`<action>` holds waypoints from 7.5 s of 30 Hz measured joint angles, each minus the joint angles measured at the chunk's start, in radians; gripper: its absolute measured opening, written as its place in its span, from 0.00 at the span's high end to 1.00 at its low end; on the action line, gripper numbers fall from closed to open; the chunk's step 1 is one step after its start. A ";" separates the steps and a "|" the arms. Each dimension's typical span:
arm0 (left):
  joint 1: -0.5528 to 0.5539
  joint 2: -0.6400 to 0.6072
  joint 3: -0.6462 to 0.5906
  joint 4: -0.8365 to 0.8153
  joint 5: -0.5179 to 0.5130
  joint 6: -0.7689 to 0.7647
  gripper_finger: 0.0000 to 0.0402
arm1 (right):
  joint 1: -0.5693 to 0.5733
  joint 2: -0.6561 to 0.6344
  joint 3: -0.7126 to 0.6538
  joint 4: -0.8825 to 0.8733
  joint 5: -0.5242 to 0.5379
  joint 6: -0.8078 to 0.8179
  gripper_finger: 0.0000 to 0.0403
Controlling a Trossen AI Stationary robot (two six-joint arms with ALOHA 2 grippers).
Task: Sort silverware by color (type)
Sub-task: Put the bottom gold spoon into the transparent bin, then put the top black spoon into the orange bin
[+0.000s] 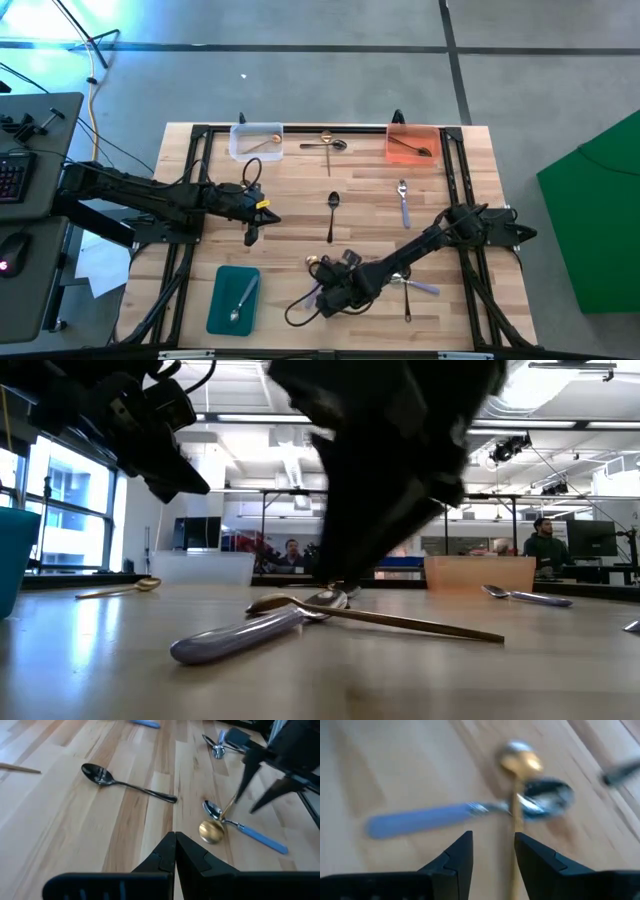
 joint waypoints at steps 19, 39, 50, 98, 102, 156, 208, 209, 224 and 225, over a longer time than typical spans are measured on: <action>0.000 0.000 0.000 0.001 -0.005 -0.024 1.00 | -0.063 -0.009 -0.135 0.095 -0.215 -0.015 0.92; 0.043 -0.199 0.000 0.083 -0.079 -0.117 1.00 | -0.148 -0.232 -0.142 0.031 -0.322 -0.177 0.99; 0.049 -0.356 0.000 0.213 -0.107 -0.261 1.00 | -0.293 -0.422 -0.140 0.192 -0.124 -0.287 1.00; 0.315 -0.007 0.277 0.553 0.122 -0.292 0.76 | -0.675 -0.439 -0.139 0.906 -0.661 -0.611 1.00; 0.316 -0.008 0.278 0.590 0.131 -0.289 0.94 | -0.674 -0.439 -0.138 0.909 -0.663 -0.616 1.00; 0.946 0.865 1.006 -0.934 0.047 0.771 1.00 | -0.462 -0.898 -0.138 0.122 -0.032 -0.701 1.00; 0.934 0.890 0.956 -0.911 -0.008 0.743 0.83 | -0.636 -0.900 -0.138 0.098 -0.264 -0.743 0.97; 0.930 0.881 0.955 -0.917 -0.011 0.734 0.82 | -0.652 -0.894 -0.138 0.088 -0.260 -0.759 0.96; 0.759 0.452 0.925 -0.716 -0.007 0.392 0.99 | -1.003 -0.593 -0.138 0.032 -0.533 -1.056 0.59; 0.740 0.418 0.907 -0.681 -0.006 0.364 1.00 | -1.023 -0.558 -0.138 0.029 -0.553 -1.078 0.58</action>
